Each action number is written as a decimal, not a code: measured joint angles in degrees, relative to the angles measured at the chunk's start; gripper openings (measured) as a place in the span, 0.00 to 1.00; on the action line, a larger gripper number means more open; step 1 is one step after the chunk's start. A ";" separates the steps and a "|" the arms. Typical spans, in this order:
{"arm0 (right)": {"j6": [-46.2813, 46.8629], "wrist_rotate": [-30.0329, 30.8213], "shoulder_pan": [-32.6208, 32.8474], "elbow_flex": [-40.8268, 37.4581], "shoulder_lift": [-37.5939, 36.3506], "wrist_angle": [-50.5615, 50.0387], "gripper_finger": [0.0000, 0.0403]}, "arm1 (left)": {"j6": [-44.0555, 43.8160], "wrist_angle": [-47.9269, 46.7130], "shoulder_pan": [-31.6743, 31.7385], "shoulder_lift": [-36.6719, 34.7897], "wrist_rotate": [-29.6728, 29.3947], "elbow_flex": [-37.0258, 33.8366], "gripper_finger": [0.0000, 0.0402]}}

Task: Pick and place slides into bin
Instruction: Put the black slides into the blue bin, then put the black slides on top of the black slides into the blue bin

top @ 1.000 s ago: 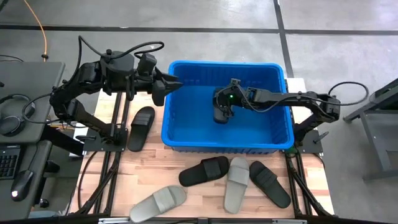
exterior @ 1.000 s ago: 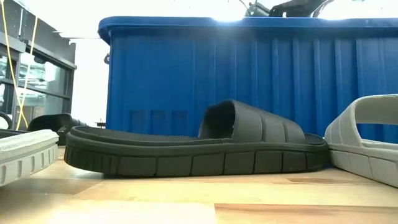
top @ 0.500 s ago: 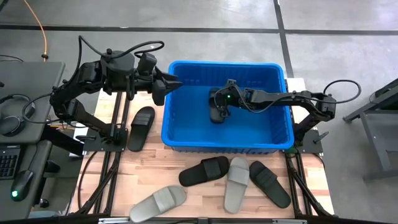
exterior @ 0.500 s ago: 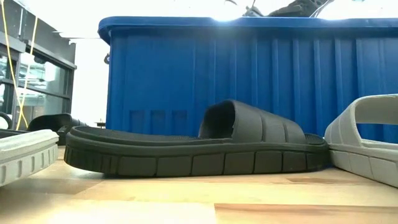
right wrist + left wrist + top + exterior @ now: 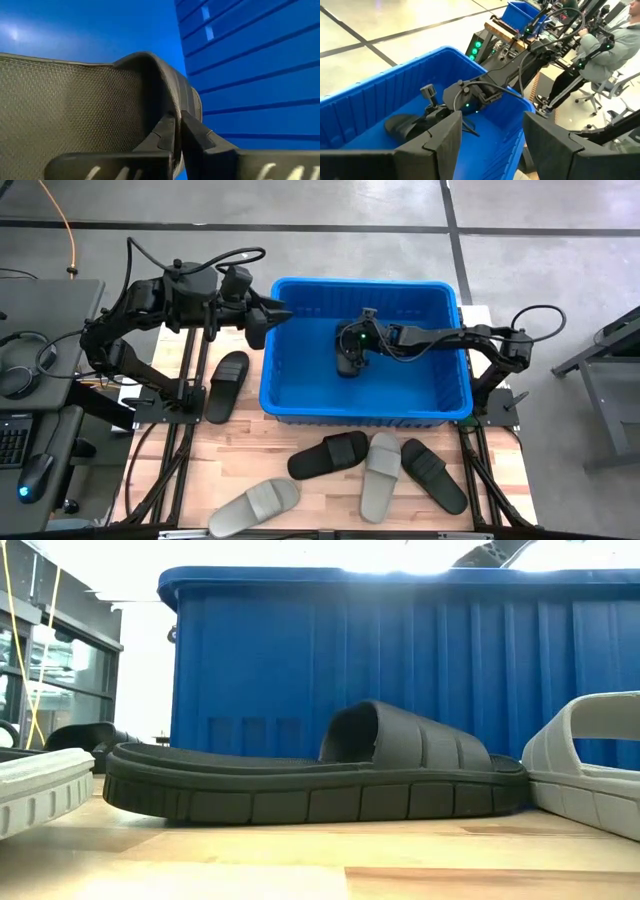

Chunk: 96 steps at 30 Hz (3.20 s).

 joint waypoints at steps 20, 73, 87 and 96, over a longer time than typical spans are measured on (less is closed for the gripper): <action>0.00 -3.68 -3.15 0.00 2.88 -2.28 0.00 | 1.49 -1.17 -0.02 0.02 -1.15 0.00 0.49; 32.46 -11.60 -0.86 0.11 -32.26 -10.97 0.35 | 1.47 -12.71 -0.02 0.02 10.99 0.00 0.49; 55.27 -32.09 1.08 0.11 -43.79 -5.74 0.35 | -0.85 -23.65 -4.33 -0.81 17.76 0.02 0.49; 58.60 -29.50 10.75 0.13 -44.70 -0.70 0.35 | -11.31 -27.16 -18.45 -1.39 9.85 0.07 0.49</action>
